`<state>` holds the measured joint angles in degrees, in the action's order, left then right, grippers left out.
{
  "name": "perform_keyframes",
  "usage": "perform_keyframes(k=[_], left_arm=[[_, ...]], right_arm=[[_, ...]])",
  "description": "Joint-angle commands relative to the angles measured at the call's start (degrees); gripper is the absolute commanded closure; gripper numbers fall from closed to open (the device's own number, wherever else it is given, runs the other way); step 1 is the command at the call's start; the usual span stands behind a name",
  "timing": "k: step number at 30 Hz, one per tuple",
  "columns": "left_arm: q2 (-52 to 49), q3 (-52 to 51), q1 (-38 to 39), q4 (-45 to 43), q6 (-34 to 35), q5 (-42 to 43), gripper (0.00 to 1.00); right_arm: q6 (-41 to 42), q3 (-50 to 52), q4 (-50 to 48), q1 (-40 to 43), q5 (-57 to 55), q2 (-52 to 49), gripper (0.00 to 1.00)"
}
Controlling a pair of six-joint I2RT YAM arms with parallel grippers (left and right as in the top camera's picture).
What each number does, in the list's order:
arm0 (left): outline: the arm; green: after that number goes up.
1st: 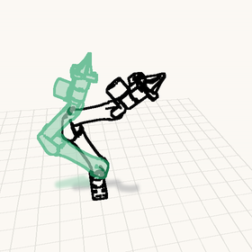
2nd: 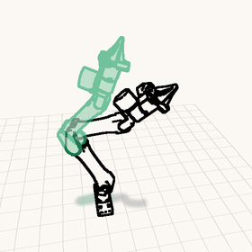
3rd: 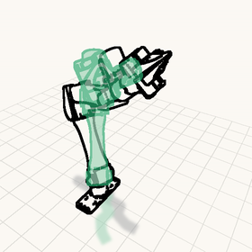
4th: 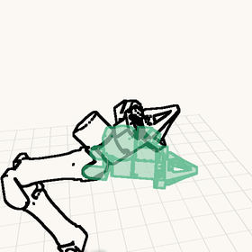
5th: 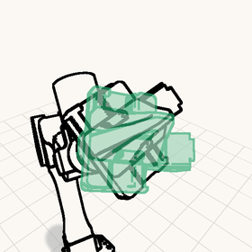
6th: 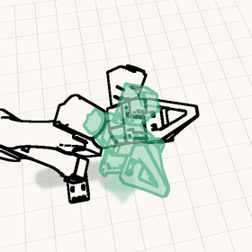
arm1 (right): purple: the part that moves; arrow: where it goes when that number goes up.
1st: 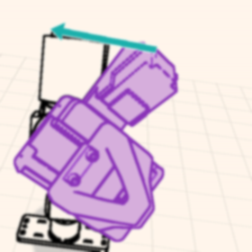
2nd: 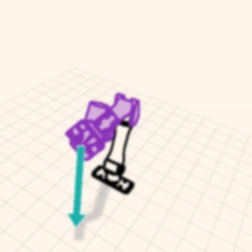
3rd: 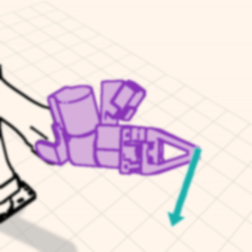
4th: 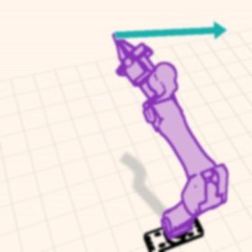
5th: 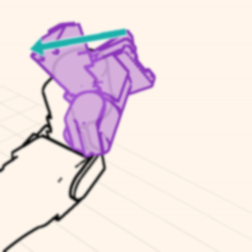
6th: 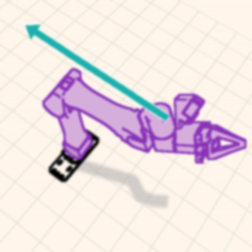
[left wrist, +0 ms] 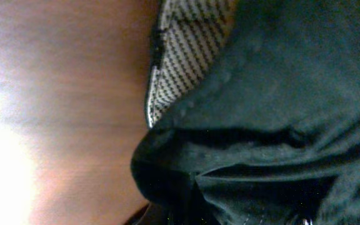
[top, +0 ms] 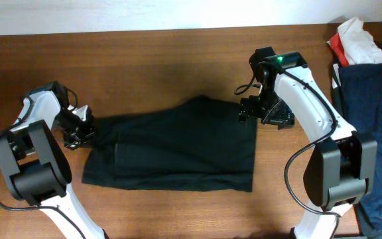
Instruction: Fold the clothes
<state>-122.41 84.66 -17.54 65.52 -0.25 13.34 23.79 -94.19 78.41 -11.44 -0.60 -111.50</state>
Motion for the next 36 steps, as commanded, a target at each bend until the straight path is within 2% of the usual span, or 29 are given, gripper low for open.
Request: perform_keyframes(k=[1,3,5,7,8,10,13,16,19,26,33,36], left_arm=[[-1.01,6.93,-1.51,7.02,11.69,-24.00,0.99],[-1.01,17.18,-1.46,15.78,15.69,-31.56,0.99],[-1.01,25.44,-1.36,21.66,15.96,-31.54,0.99],[-1.01,37.16,-0.35,29.46,16.02,-29.20,0.99],[-1.01,40.68,0.39,31.23,15.63,-27.85,0.99],[0.87,43.95,2.71,31.21,13.22,-19.61,0.99],[4.50,44.87,9.49,31.21,13.25,-11.04,0.99],[9.81,44.87,18.36,31.06,16.33,-10.73,0.99],[10.99,44.83,25.94,31.19,16.74,-10.73,0.99],[5.53,40.26,39.69,25.51,16.76,-10.67,0.96],[-1.70,37.94,46.36,18.29,17.57,-4.72,0.96],[-3.69,37.92,49.79,18.18,17.57,-4.02,0.96]], right_arm=[[0.02,-0.96,0.07,0.26,-0.02,0.46,0.01],[0.02,-0.96,0.07,0.26,-0.02,0.46,0.01],[0.02,-0.96,0.28,0.26,0.28,0.46,0.01],[0.00,-0.96,0.28,0.26,1.29,0.46,0.01],[0.02,-0.96,0.26,0.26,1.68,0.46,0.01],[0.02,-0.96,0.31,0.24,1.75,0.46,0.01],[0.00,-0.96,0.50,0.22,4.09,0.46,0.01],[0.00,-0.94,0.72,0.22,4.70,0.46,0.01],[0.00,-0.94,0.70,0.22,4.70,0.46,0.01],[0.00,-0.94,1.57,0.22,4.72,0.46,0.01],[-0.02,-0.94,2.03,0.74,5.57,0.46,0.01],[-3.23,-0.96,2.03,5.33,10.82,0.46,0.00]])
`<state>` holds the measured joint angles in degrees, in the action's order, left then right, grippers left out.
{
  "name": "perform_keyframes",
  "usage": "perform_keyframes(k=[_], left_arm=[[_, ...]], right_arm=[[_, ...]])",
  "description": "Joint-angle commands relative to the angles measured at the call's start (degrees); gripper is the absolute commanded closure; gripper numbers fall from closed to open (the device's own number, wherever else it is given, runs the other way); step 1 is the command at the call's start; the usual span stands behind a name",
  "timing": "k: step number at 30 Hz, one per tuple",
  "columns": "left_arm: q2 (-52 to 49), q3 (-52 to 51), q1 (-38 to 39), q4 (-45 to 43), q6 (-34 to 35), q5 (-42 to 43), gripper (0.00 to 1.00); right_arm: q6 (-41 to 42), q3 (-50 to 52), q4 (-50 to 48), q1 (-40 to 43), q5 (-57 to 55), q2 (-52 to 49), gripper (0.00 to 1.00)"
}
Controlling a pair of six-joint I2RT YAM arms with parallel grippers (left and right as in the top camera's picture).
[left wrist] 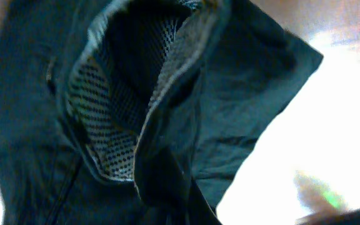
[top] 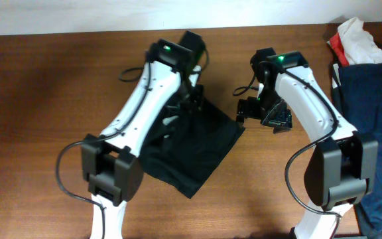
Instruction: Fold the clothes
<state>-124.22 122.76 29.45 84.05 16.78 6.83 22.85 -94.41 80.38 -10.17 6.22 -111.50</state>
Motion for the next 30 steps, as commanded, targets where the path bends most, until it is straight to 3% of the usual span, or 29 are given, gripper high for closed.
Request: perform_keyframes(k=[1,2,3,4,7,9,12,14,15,16,17,18,19,23,26,30], left_arm=[[-1.88,-0.17,3.74,-0.26,0.52,2.51,0.96],[-1.88,-0.17,4.28,-0.20,0.46,2.71,0.85],[-1.88,-0.17,5.31,-0.09,0.35,2.86,0.56],[-1.88,-0.17,6.16,-0.04,0.31,2.89,0.44],[-1.88,-0.17,7.78,0.44,0.28,2.86,0.30],[-1.86,0.28,7.89,0.57,0.26,2.82,0.30],[-1.77,4.74,3.63,5.22,0.31,0.35,0.35],[-1.79,4.94,-0.26,6.99,0.31,-1.51,0.53],[-1.88,4.04,-2.91,7.26,0.33,-1.49,0.77],[-1.90,3.34,-4.28,7.28,0.35,-1.49,0.93],[-1.95,2.51,-5.33,7.17,0.37,-1.46,0.99],[-2.01,1.16,-6.12,6.99,0.39,-1.42,0.99],[-2.23,-1.40,-6.38,6.29,0.57,-1.03,0.99],[-2.40,-12.59,-6.38,-0.22,0.55,5.73,0.99],[-2.40,-17.81,-6.38,-1.36,0.55,5.88,0.99],[-2.40,-20.83,-6.38,-2.91,0.57,5.86,0.99]], right_arm=[[-3.67,-0.74,0.07,6.32,6.27,0.46,0.00],[-4.63,-0.74,0.28,8.31,7.65,0.46,0.00],[-4.70,-0.74,0.74,10.51,7.80,0.46,0.00],[-5.84,-0.74,1.07,11.96,8.20,0.46,0.00],[-6.58,-0.74,1.70,14.82,8.44,0.46,0.00],[-6.60,-0.74,2.12,15.56,8.44,0.46,0.01],[-9.18,-0.76,3.26,15.82,12.09,0.46,0.00],[-11.39,-0.76,3.15,15.82,16.26,0.46,0.00],[-13.60,-0.74,2.73,15.80,20.79,0.46,0.10],[-14.67,-0.74,2.14,15.67,23.78,0.46,0.32],[-14.97,-0.74,0.98,15.30,26.36,0.46,0.71],[-14.93,-0.66,-0.70,14.49,27.30,0.46,0.88],[-14.88,-0.35,-4.09,12.39,27.30,0.44,0.96],[-9.33,0.61,-15.02,2.56,27.19,-0.48,0.96],[-4.66,0.61,-20.11,-3.34,25.44,-4.94,0.96],[-2.80,0.61,-22.80,-5.29,25.05,-11.89,0.96]])
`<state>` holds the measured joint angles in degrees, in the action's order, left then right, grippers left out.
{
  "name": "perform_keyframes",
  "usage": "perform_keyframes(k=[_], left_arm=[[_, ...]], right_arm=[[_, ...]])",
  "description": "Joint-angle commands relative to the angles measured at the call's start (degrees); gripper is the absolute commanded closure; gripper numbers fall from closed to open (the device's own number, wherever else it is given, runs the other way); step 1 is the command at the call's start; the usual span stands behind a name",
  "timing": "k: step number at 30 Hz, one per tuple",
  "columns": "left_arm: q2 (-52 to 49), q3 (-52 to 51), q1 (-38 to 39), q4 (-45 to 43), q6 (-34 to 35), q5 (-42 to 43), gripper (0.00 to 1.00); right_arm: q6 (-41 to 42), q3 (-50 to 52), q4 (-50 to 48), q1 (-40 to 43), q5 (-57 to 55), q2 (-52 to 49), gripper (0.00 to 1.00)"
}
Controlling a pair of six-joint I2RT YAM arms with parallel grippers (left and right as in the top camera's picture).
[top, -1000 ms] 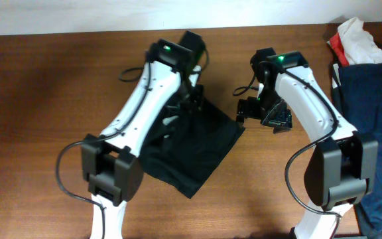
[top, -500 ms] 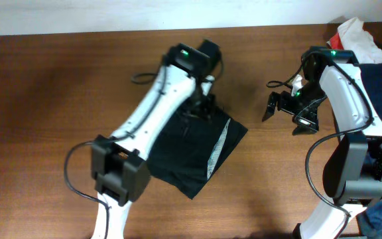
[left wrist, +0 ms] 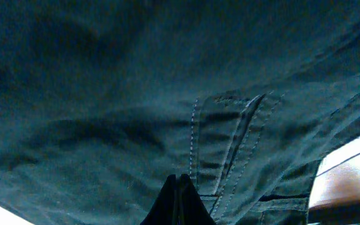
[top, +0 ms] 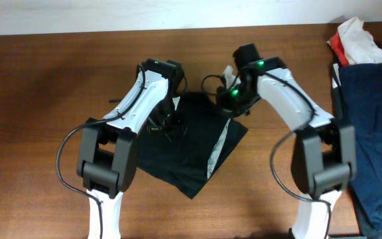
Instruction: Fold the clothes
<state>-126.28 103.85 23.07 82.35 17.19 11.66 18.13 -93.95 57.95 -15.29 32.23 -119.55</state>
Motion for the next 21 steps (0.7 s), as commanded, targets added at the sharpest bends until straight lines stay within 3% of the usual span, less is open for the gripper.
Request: perform_keyframes(k=[1,3,5,8,13,16,21], left_arm=[[-0.35,-2.89,0.00,-2.01,0.15,0.98,0.99],[-0.35,-4.92,0.00,-4.04,0.15,0.44,0.99],[-0.35,-7.54,0.00,-5.29,1.81,-6.93,0.99],[-0.35,-9.27,-0.81,-3.76,3.56,-16.17,0.99],[3.72,-2.08,-2.64,3.56,3.58,-17.51,0.99],[5.81,0.02,-4.66,-2.67,3.56,-17.40,0.99],[5.42,0.00,-6.95,-15.61,-2.34,-11.56,0.99]], right_arm=[[1.90,0.15,-0.44,0.00,-1.40,-5.66,0.96],[1.90,0.15,-0.35,0.48,-5.57,-7.21,0.96],[1.90,0.09,0.57,1.57,-11.82,-7.41,0.96],[1.88,-2.60,4.22,4.83,-11.93,-7.23,0.96],[-4.83,-19.69,22.82,8.22,-8.76,-4.96,0.96],[-14.91,-23.74,33.77,4.26,-2.62,-3.82,0.96],[-15.56,-16.87,35.60,-8.13,-2.86,-3.82,0.96]])
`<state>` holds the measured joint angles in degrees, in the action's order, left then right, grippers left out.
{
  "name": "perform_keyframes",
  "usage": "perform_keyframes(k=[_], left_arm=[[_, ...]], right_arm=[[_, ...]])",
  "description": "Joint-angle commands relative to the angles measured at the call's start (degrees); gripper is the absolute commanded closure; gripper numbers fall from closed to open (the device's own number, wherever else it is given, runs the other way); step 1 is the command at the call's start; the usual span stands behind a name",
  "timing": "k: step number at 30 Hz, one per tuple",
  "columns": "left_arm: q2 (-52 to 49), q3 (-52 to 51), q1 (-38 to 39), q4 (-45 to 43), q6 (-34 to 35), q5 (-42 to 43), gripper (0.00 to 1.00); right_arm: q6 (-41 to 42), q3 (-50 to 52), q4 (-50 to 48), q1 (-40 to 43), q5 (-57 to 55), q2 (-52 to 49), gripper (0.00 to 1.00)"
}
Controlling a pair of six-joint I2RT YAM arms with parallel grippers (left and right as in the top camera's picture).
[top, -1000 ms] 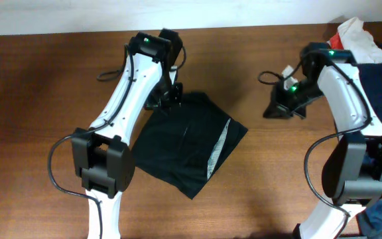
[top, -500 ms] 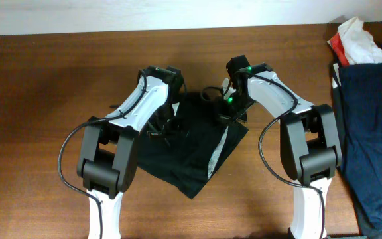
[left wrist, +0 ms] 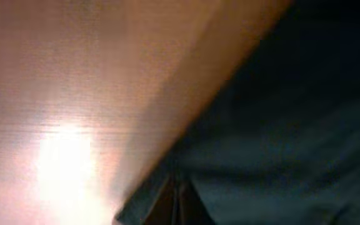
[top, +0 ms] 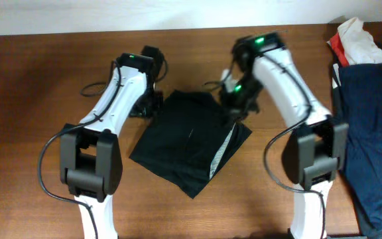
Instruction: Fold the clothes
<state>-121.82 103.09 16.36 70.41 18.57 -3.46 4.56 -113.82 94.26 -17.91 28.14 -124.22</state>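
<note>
The black garment (top: pixel 188 139) lies folded in a diamond shape mid-table, and a strip of pale checked lining (top: pixel 221 151) shows along its right edge. My left gripper (top: pixel 148 105) sits at the garment's upper-left edge. In the blurred left wrist view its dark fingers (left wrist: pixel 175 201) are pressed together where the cloth (left wrist: pixel 292 125) meets the wood. My right gripper (top: pixel 235 101) is low over the garment's upper-right corner. Its jaws are lost against the dark cloth.
A heap of dark blue clothing (top: pixel 370 113) fills the table's right side, with a white and red item (top: pixel 355 36) behind it. The brown wooden table (top: pixel 38 133) runs back to a white wall.
My left gripper has moved from over the garment's upper part to its upper-left edge by the bare wood. The right arm has shifted slightly at the upper-right corner. The garment lies much as before.
The garment first lay spread wide, with my left gripper at its left end and the right at its upper-right corner. Then the left end was over on the right side, halving it. Later the left gripper was shut above the folded cloth, and now it sits at the edge.
</note>
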Motion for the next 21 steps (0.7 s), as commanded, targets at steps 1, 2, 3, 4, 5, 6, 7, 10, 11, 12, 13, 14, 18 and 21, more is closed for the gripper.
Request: perform_keyframes(k=[1,2,3,4,5,6,7,10,11,12,13,14,18,21], left_arm=[[0.72,0.72,-0.24,-6.60,-3.67,3.74,0.99],[0.50,0.68,-0.24,-8.59,-3.69,3.96,0.99],[0.26,0.68,-0.31,-10.12,-3.69,5.16,0.99],[-0.11,0.68,-0.28,-11.74,-3.69,7.34,0.99],[-0.55,0.66,-0.28,-13.44,-3.67,10.32,0.99],[-0.90,0.66,-0.31,-14.16,-3.67,11.37,0.99],[-1.14,0.66,-0.31,-14.64,-3.67,11.91,0.99],[-4.11,0.66,-0.31,-15.96,-3.67,14.93,0.99],[-4.83,0.66,-0.28,-15.96,-3.69,15.56,0.99],[-5.29,0.63,-0.28,-16.00,-3.69,16.39,0.99],[-5.49,0.63,-0.28,-16.00,-3.69,16.61,0.99],[-5.88,0.63,-0.28,-16.00,-3.69,16.61,0.99],[-9.70,0.61,-0.28,-15.98,-3.69,16.72,0.99],[-11.91,0.61,-0.96,-15.82,-3.67,14.12,0.99]], right_arm=[[-1.49,4.07,-1.18,-7.63,1.16,0.85,0.96],[-0.48,5.25,-2.05,-9.73,1.20,0.85,0.96],[0.59,6.05,-3.02,-10.95,1.22,0.85,0.96],[1.95,7.58,-4.79,-12.48,0.81,0.85,0.96],[3.06,9.11,-6.12,-13.27,-0.85,0.85,0.96],[4.26,10.12,-6.71,-13.46,-2.45,0.85,0.96],[4.81,10.78,-7.02,-13.53,-3.17,0.85,0.96],[1.84,17.90,-13.20,-13.60,-3.26,0.85,0.96],[-0.39,19.89,-14.88,-13.60,-3.10,0.85,0.96],[-2.36,21.92,-16.24,-13.60,-3.10,0.85,0.96],[-3.17,24.26,-17.44,-13.57,-3.13,0.85,0.96],[-3.06,27.10,-18.73,-13.57,-3.13,0.85,0.96],[0.63,34.67,-22.01,-13.46,-5.07,0.85,0.96],[6.95,35.39,-19.93,-13.07,-12.63,0.87,0.96]])
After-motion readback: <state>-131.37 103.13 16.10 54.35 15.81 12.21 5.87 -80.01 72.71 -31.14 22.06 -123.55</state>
